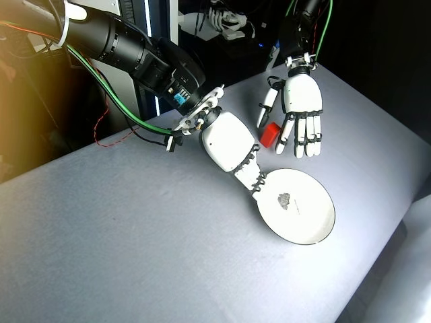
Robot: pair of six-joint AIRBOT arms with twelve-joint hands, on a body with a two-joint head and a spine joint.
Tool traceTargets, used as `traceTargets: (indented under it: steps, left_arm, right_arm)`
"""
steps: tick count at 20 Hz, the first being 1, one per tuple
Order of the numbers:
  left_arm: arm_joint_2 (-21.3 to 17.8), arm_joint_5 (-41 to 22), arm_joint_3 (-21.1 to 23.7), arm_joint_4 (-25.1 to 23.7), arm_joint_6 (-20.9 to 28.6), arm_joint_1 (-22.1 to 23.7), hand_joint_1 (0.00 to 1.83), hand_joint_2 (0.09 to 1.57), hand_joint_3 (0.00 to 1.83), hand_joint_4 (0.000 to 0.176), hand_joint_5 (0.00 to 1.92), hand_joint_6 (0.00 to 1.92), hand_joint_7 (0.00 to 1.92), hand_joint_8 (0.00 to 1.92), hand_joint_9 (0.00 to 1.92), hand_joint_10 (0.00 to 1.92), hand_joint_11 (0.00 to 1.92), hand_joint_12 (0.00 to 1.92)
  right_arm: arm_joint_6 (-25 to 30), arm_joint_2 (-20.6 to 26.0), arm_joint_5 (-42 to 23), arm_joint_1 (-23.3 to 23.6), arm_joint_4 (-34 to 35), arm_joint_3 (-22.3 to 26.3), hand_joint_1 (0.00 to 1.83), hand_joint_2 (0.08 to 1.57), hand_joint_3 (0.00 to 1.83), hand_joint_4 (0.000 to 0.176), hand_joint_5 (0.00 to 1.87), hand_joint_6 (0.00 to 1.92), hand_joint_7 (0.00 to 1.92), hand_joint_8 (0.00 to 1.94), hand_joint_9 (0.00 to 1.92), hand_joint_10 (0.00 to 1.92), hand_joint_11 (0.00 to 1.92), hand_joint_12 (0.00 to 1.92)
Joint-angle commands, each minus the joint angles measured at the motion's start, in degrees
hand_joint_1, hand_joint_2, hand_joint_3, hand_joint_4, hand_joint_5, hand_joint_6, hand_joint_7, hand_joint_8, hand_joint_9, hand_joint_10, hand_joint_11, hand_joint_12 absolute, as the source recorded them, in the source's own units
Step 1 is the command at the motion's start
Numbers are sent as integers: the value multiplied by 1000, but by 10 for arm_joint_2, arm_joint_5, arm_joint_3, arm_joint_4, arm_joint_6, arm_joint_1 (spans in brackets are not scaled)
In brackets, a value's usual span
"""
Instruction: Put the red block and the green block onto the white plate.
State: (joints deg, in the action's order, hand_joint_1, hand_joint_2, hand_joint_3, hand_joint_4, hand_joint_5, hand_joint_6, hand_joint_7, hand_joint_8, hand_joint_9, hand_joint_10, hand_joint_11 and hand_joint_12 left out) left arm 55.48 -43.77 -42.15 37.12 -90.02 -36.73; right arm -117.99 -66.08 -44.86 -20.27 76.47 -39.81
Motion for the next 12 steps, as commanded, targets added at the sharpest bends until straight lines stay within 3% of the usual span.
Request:
traceTargets:
  steps: [1,3,4,5,6,9,10,11,12]
  left_arm:
    - [0,-54,-3,-19,-1,0,487,1113,0,155,658,2,220,1,6,2,0,162]
    - [1,-55,-3,-18,-1,1,499,1110,0,151,665,4,230,4,11,3,0,171]
    - [1,-55,-3,-18,-1,1,490,1111,0,158,666,3,232,2,13,2,0,201]
    - [1,-55,-3,-18,-1,1,506,1114,0,160,680,7,194,0,3,0,0,205]
    - [1,-55,-3,-18,-1,1,505,1129,3,173,708,13,157,1,0,0,0,147]
    - [1,-56,-3,-17,-1,3,653,1122,2,176,896,32,161,0,11,3,0,265]
    - [1,-56,-3,-17,-1,3,875,1168,8,176,846,953,178,7,23,5,0,328]
    - [1,-56,-3,-17,-1,4,941,1162,2,176,869,1096,227,9,54,10,0,416]
    - [1,-56,-3,-17,-1,4,988,1127,0,176,947,1018,279,10,79,12,0,513]
  right_arm:
    - [1,3,-20,-1,-21,1,1058,908,0,0,657,5,267,1,33,0,0,187]
    - [1,3,-21,-2,-22,1,1065,911,1,0,651,2,252,2,15,1,0,119]
    - [1,3,-21,-2,-23,1,1075,912,1,0,659,4,258,3,15,2,0,84]
    - [1,3,-21,-2,-23,1,1048,910,0,0,687,9,284,3,27,2,0,138]
    - [1,3,-21,-2,-23,1,1051,922,3,0,728,20,278,0,43,5,0,173]
    - [1,3,-21,-2,-24,1,1022,962,7,0,839,38,247,0,71,4,0,359]
    - [1,3,-21,-2,-26,1,1053,965,4,0,902,50,255,3,108,12,0,429]
    - [1,3,-21,-2,-27,1,1049,984,6,0,935,48,251,1,126,10,0,460]
    - [1,3,-21,-2,-28,1,1083,1047,17,27,1033,686,269,13,156,5,0,523]
